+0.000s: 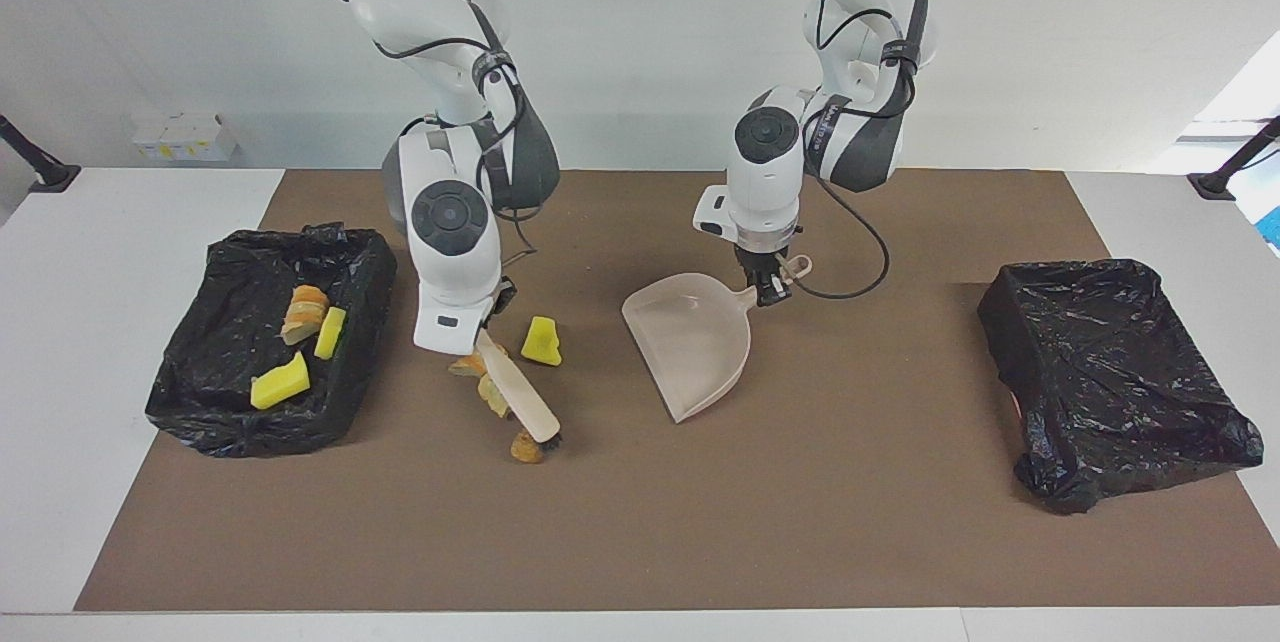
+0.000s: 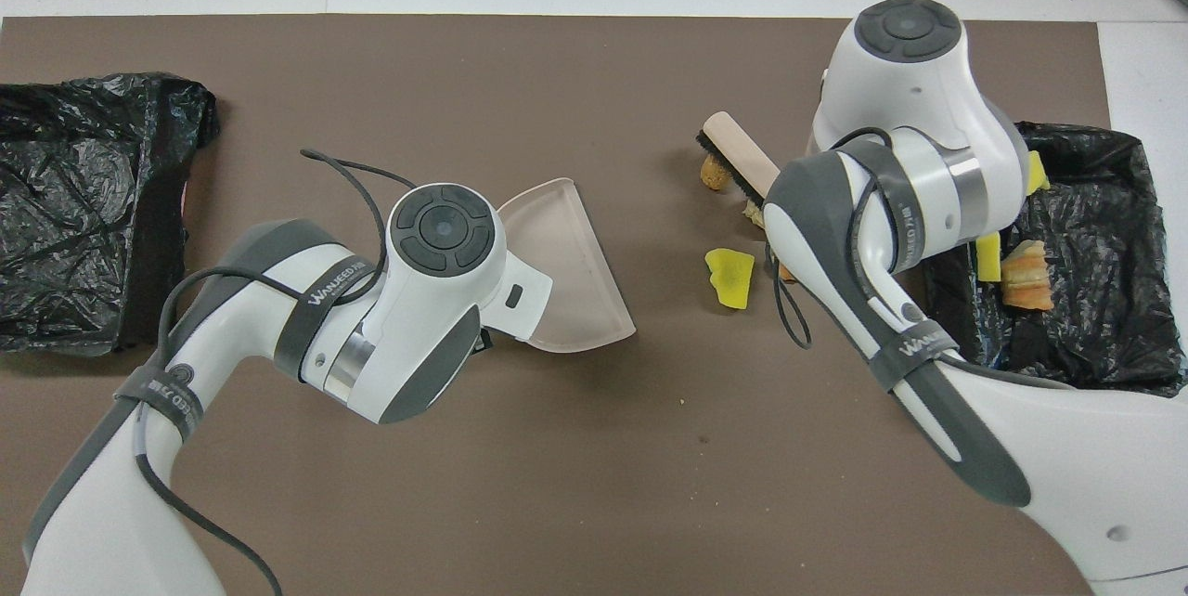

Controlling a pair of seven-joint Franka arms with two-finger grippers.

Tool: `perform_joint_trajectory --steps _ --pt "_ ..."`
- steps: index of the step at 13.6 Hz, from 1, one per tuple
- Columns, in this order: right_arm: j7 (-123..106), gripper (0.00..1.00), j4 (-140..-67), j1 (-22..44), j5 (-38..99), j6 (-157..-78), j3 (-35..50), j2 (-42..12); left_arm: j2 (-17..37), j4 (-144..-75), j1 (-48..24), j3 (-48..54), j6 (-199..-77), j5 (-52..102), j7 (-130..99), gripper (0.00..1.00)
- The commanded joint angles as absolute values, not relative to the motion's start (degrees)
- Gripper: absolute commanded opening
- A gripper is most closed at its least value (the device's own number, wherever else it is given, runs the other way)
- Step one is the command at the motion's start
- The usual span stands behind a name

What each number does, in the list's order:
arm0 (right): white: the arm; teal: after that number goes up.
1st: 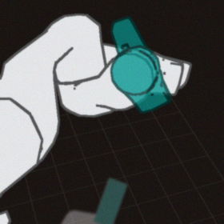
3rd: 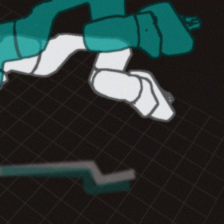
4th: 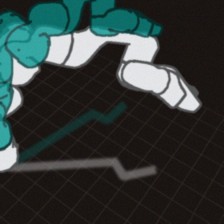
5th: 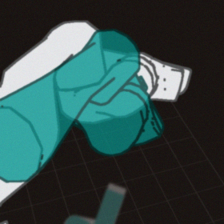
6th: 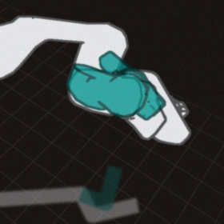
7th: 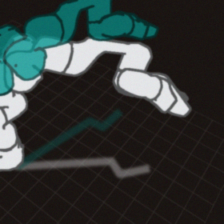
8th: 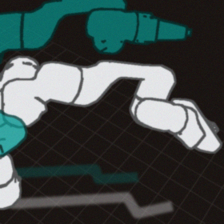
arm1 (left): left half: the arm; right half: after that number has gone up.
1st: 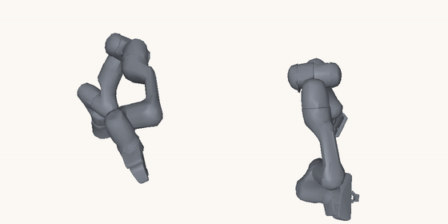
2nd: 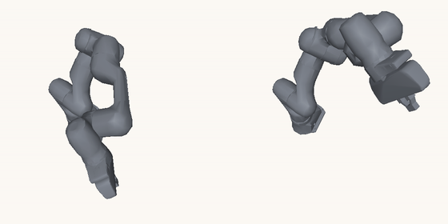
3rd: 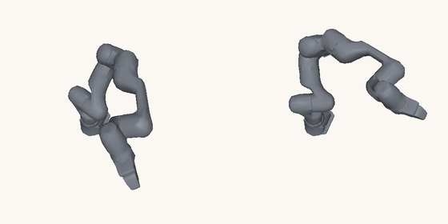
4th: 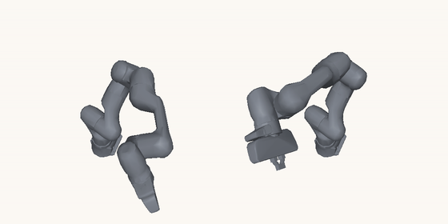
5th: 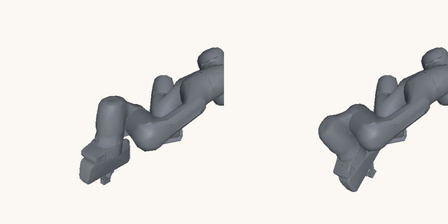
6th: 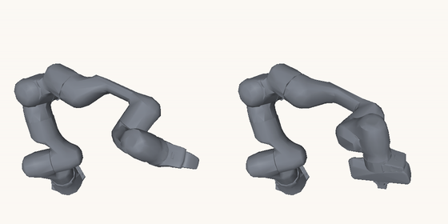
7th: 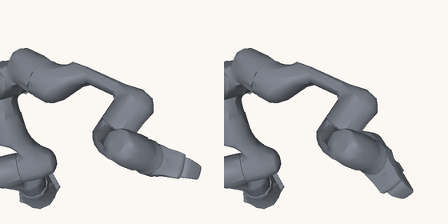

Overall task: Sweep and dump trash in bin
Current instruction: 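Sweep bread pieces toward the dustpan with the brush in the right gripper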

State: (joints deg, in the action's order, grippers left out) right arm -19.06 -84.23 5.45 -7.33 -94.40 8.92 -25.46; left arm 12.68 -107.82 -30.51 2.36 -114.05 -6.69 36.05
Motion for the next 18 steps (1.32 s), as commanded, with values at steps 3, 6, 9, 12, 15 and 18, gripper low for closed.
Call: perform_joint_trajectory --steps 3,6,9,12,15,18 --pt "-19.69 0.00 -87.26 0.98 -5.53 -100.76 8.97 -23.29 10.81 -110.21 -31.11 2.02 -115.40 -7.65 34.72 0.00" --pt "-15.49 0.00 -93.33 1.06 -15.79 -111.34 9.23 -24.60 10.90 -110.21 -31.11 2.02 -115.40 -7.65 34.63 0.00" --pt "-15.29 0.00 -95.17 2.71 -15.56 -108.65 9.67 -23.91 10.81 -110.21 -31.11 2.02 -115.22 -7.65 34.63 0.00" --pt "-11.89 0.00 -97.91 5.53 -7.24 -108.45 11.25 -22.15 10.72 -110.65 -31.03 2.02 -115.49 -7.65 33.58 0.00" --pt "-1.26 0.00 -98.17 10.27 -3.36 -108.98 11.34 -22.24 9.67 -112.58 -31.11 2.11 -116.45 -7.65 31.12 0.00" --pt "0.53 0.00 -100.62 12.92 4.64 -111.08 11.69 -21.19 9.23 -113.38 -31.11 2.11 -116.72 -7.65 31.03 0.00"
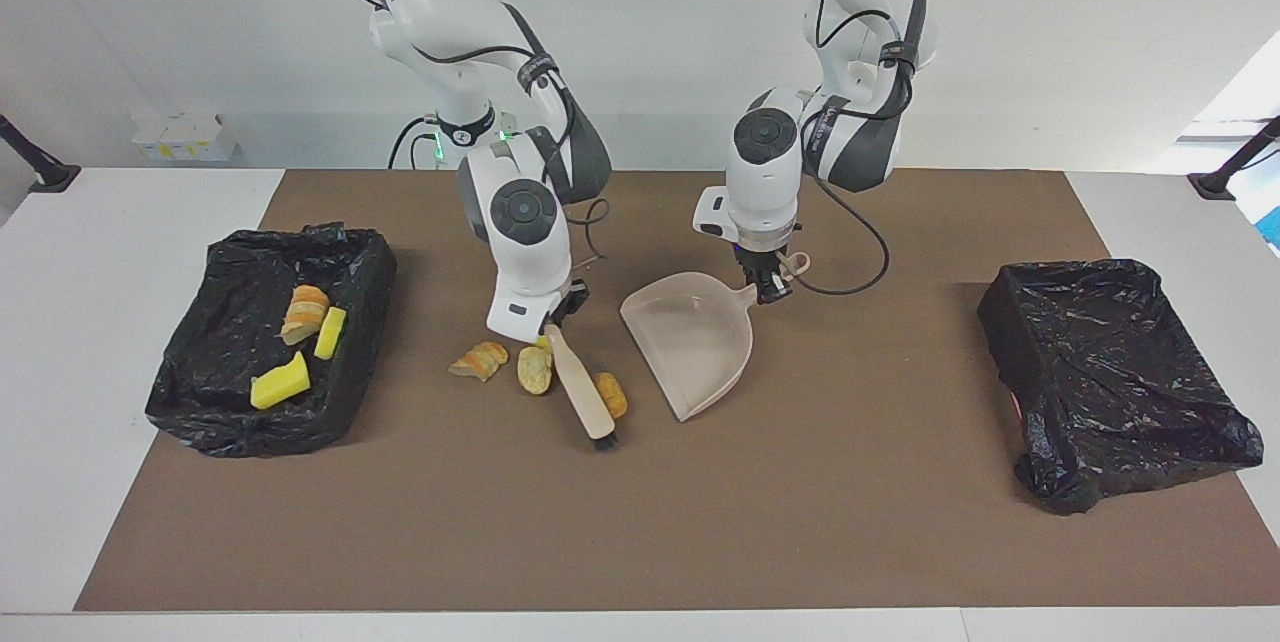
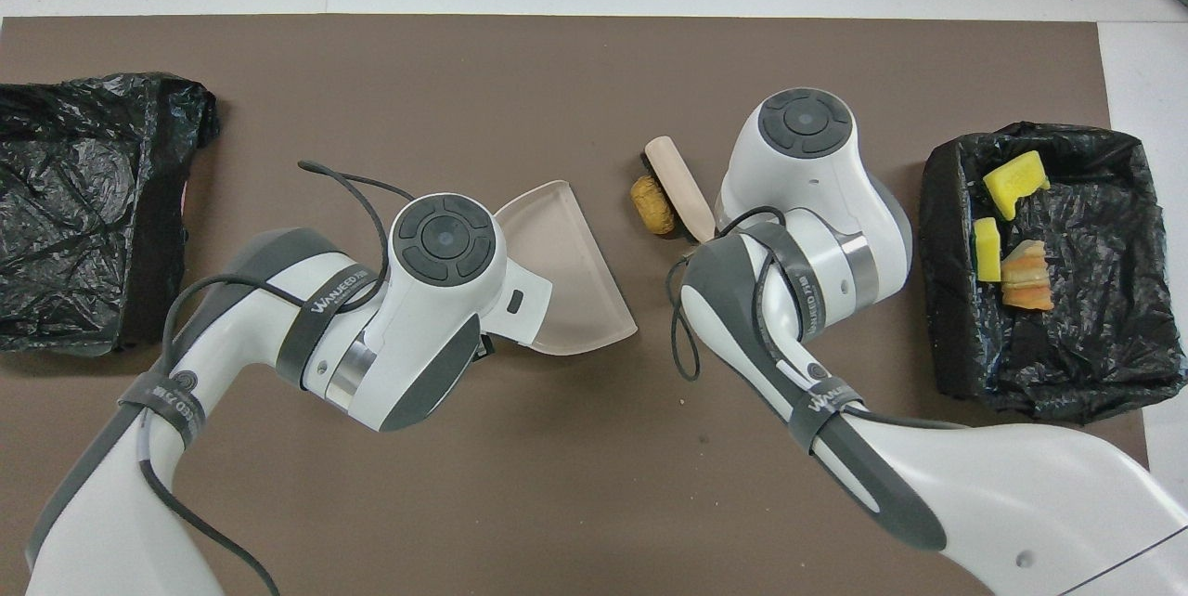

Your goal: Sweep and dump trash in bin

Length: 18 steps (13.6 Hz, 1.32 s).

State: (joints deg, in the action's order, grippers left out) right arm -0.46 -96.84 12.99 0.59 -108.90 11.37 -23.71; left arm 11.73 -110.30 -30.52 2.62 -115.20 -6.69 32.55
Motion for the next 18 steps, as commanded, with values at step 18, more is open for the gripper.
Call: perform_joint_trajectory --steps 18 --pt "5.60 0.00 -102.73 -3.78 -0.33 -93.86 13.36 -9.68 9.14 -115.92 -31.29 2.11 -120.57 -7.38 31.73 0.00"
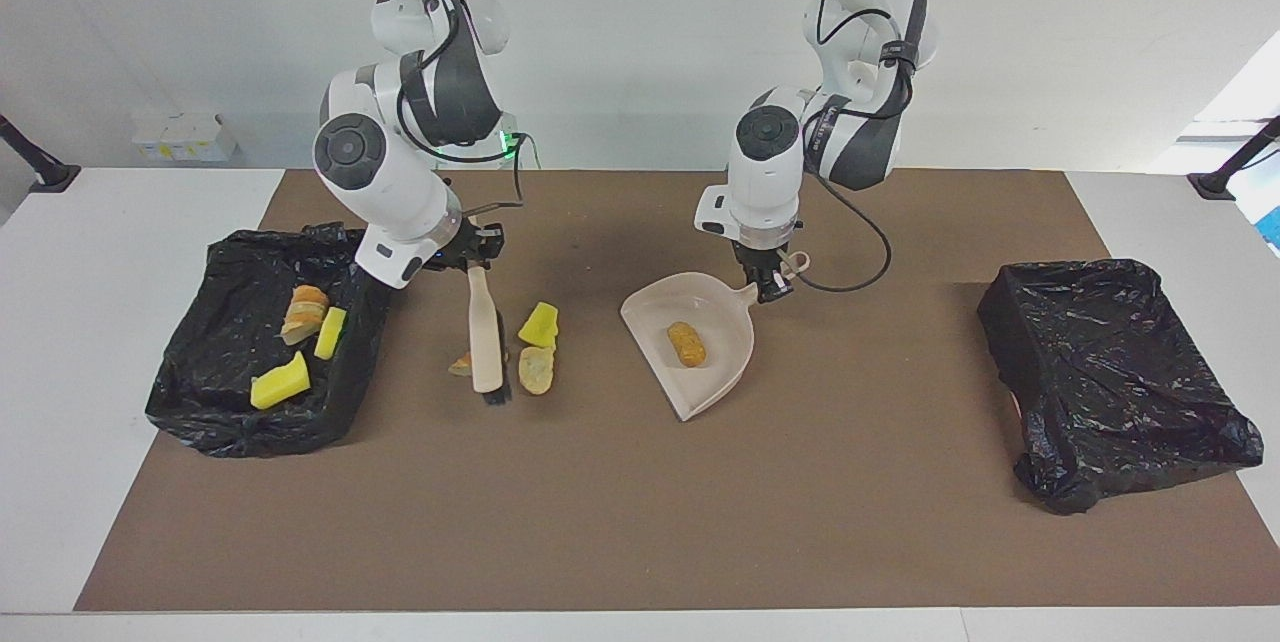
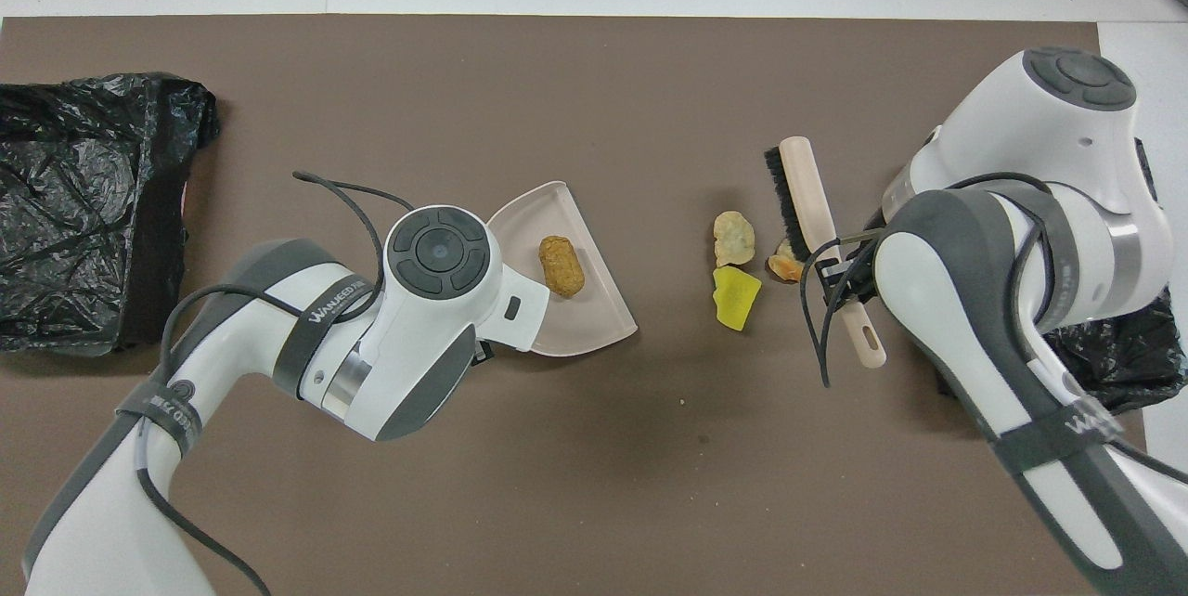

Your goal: Sweep and dump trash in bin

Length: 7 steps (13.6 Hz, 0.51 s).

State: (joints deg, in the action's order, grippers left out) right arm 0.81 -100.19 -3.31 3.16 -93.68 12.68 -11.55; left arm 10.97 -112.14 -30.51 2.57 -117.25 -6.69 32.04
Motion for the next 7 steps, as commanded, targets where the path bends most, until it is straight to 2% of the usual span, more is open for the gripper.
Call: perform_joint_trajectory --steps 1,5,7 --pt "7.80 0.00 -105.35 -3.87 -2.09 -94.74 13.27 -8.45 8.79 -116.97 -31.46 2.11 -121.46 -7.38 31.73 0.00" --pt "9.05 0.00 -123.53 -7.29 -4.66 -109.91 13.36 -0.02 8.52 -118.21 -31.55 2.11 -121.99 -7.38 31.73 0.00" --pt "9.14 0.00 -126.73 -8.26 -4.66 -113.28 13.45 0.18 8.53 -118.74 -31.55 2.11 -122.26 -7.38 31.64 0.00"
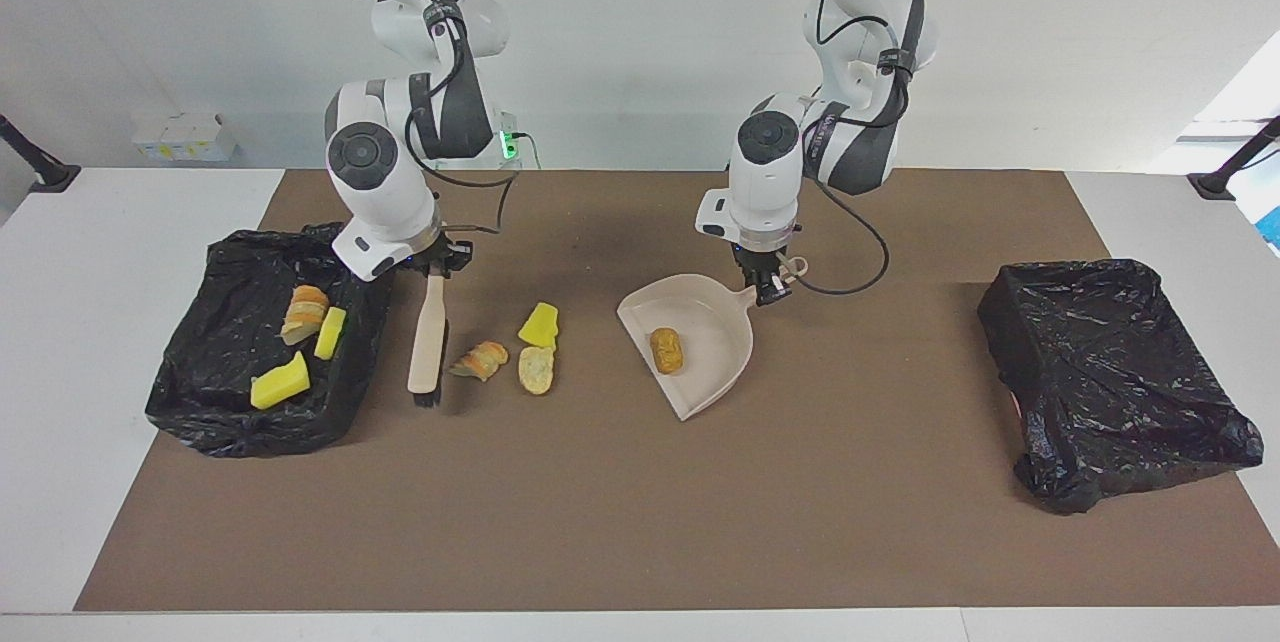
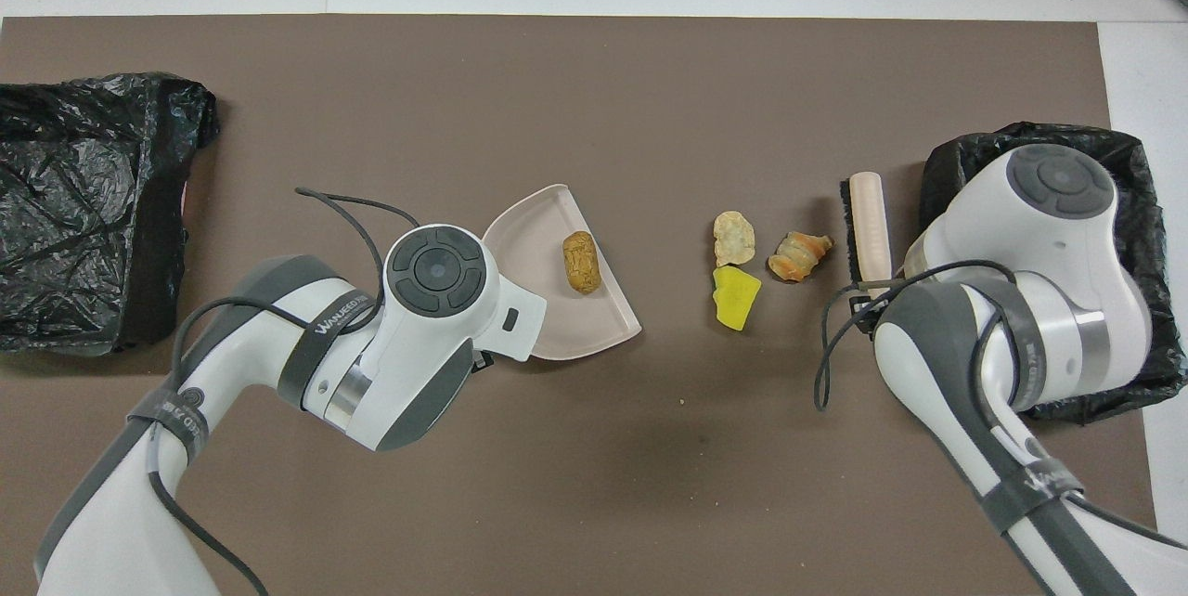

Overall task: Sweep and dump trash in bin
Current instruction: 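Sweep remaining bread and sponge pieces into the dustpan with the right gripper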

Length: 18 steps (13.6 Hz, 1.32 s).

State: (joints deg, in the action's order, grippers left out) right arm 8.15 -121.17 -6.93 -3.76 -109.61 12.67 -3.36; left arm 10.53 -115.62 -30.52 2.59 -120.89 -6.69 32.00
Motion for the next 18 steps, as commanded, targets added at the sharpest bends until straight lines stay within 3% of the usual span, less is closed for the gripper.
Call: perform_joint_trajectory --steps 1,9,18 --pt "10.10 0.00 -127.52 -7.83 -4.66 -114.34 13.53 -0.26 8.53 -118.74 -31.55 2.11 -121.99 -7.38 31.73 0.00" --pt "22.75 0.00 -129.90 0.34 2.01 -116.10 13.89 -1.66 8.35 -118.83 -31.55 2.20 -120.76 -7.38 32.95 0.00" --pt "33.31 0.00 -120.59 12.64 11.60 -117.77 13.89 -9.05 8.26 -118.83 -31.46 2.20 -120.50 -7.38 34.37 0.00"
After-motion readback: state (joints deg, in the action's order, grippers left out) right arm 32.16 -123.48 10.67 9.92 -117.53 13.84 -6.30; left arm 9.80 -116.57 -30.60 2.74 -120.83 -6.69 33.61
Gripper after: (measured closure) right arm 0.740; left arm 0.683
